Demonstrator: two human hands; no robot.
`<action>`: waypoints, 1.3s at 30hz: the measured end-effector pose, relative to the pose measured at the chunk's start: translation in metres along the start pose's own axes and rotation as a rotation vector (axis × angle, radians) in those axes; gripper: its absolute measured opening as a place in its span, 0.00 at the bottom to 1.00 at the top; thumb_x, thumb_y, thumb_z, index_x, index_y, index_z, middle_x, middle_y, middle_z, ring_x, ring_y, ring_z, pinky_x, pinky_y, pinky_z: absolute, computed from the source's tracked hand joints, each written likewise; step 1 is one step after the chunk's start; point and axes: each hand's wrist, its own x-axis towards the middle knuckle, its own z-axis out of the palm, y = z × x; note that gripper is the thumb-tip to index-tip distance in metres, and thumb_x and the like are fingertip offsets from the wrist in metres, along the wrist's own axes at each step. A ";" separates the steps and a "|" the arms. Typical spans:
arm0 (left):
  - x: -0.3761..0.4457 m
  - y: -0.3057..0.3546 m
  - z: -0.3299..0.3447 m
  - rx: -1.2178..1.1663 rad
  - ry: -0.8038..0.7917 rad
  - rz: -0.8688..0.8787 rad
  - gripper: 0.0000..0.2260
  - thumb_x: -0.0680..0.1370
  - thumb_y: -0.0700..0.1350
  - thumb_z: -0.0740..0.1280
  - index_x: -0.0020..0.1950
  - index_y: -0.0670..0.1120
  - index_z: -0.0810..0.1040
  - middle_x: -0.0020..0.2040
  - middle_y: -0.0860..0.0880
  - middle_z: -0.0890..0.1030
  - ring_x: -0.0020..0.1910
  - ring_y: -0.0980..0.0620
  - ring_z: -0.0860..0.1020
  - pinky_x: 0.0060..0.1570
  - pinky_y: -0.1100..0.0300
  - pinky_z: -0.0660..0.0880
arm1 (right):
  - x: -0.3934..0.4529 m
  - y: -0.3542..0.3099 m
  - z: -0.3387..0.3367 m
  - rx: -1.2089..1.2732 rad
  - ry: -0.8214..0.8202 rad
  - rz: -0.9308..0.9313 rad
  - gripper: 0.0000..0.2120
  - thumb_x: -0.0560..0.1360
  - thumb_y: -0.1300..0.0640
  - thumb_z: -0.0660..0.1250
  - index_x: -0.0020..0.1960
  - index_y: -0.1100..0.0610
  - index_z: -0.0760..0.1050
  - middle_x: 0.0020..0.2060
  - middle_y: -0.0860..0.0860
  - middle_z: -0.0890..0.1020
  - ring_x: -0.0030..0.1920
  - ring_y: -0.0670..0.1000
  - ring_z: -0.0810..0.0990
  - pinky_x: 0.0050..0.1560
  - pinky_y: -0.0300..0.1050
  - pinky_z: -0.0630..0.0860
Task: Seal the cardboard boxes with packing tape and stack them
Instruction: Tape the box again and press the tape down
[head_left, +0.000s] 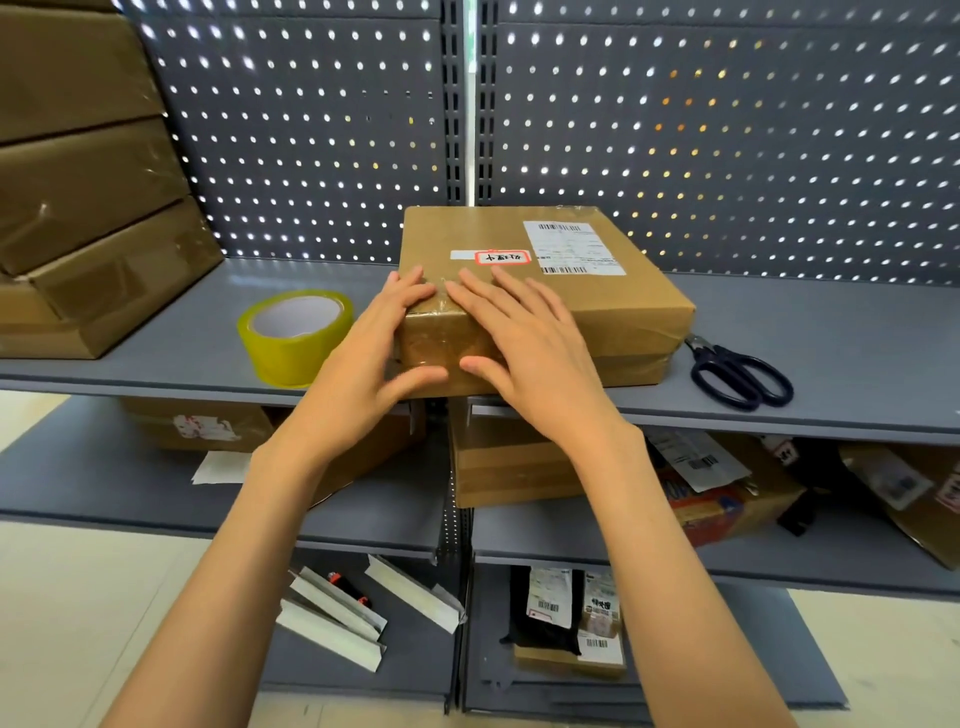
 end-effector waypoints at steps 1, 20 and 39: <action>0.000 0.002 0.000 -0.044 0.001 -0.024 0.30 0.72 0.53 0.67 0.73 0.51 0.62 0.75 0.57 0.57 0.74 0.64 0.51 0.67 0.77 0.51 | 0.001 0.000 -0.001 0.006 -0.015 0.003 0.31 0.76 0.51 0.67 0.76 0.51 0.59 0.75 0.48 0.63 0.76 0.50 0.57 0.73 0.43 0.43; 0.009 0.020 0.018 -0.090 0.273 -0.100 0.26 0.75 0.56 0.67 0.71 0.47 0.69 0.75 0.53 0.61 0.76 0.54 0.54 0.73 0.62 0.53 | 0.003 -0.001 -0.016 0.277 0.177 0.195 0.22 0.81 0.46 0.57 0.72 0.54 0.67 0.72 0.50 0.68 0.75 0.48 0.59 0.73 0.40 0.45; 0.021 0.022 0.037 -0.435 0.478 -0.372 0.36 0.67 0.56 0.70 0.73 0.49 0.66 0.66 0.55 0.71 0.62 0.61 0.71 0.57 0.73 0.70 | -0.045 0.067 -0.025 0.710 0.413 0.889 0.31 0.79 0.44 0.60 0.77 0.53 0.53 0.75 0.50 0.60 0.74 0.49 0.59 0.72 0.46 0.58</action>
